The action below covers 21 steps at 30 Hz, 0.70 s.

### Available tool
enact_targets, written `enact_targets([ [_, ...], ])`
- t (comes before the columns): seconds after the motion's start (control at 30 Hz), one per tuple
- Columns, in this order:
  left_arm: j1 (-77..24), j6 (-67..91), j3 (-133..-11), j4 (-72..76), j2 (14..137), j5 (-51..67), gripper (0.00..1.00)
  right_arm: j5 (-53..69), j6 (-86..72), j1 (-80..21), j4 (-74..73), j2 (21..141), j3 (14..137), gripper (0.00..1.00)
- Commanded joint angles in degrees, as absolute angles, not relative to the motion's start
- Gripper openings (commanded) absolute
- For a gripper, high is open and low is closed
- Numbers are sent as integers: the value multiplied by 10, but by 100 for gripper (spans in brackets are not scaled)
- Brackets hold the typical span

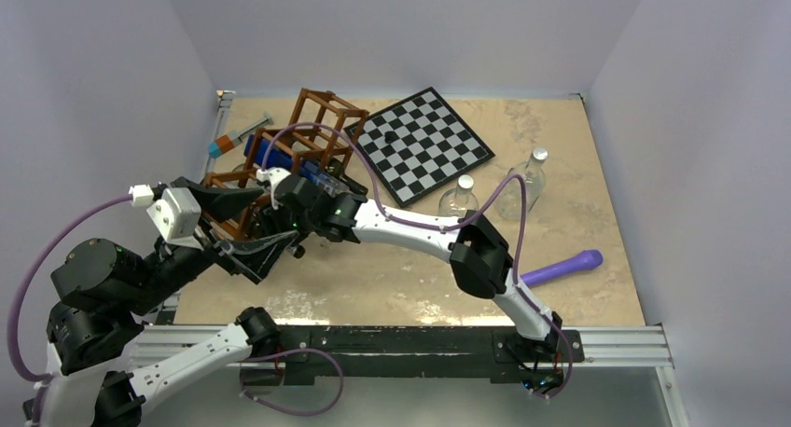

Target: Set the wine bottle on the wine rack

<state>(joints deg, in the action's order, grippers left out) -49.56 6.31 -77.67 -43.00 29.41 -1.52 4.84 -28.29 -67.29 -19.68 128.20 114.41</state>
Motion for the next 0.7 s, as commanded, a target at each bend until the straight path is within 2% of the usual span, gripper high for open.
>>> enact_targets([
  [0.0, -495, 62, -771, -428, 297, -24, 99, 58, -293, -660, -137, 1250, 1187, 65],
  [0.07, -495, 62, -774, -436, 301, -25, 99, 56, -295, -660, -136, 1242, 1173, 76],
  [0.13, -495, 61, -780, -446, 305, -27, 99, 58, -295, -660, -121, 1231, 1154, 82],
  [0.4, -495, 50, -824, -470, 295, -29, 99, 34, -280, -660, -122, 1189, 1117, 90],
  [0.67, -495, 24, -892, -511, 270, -64, 99, -16, -245, -659, -187, 1115, 1123, 93],
])
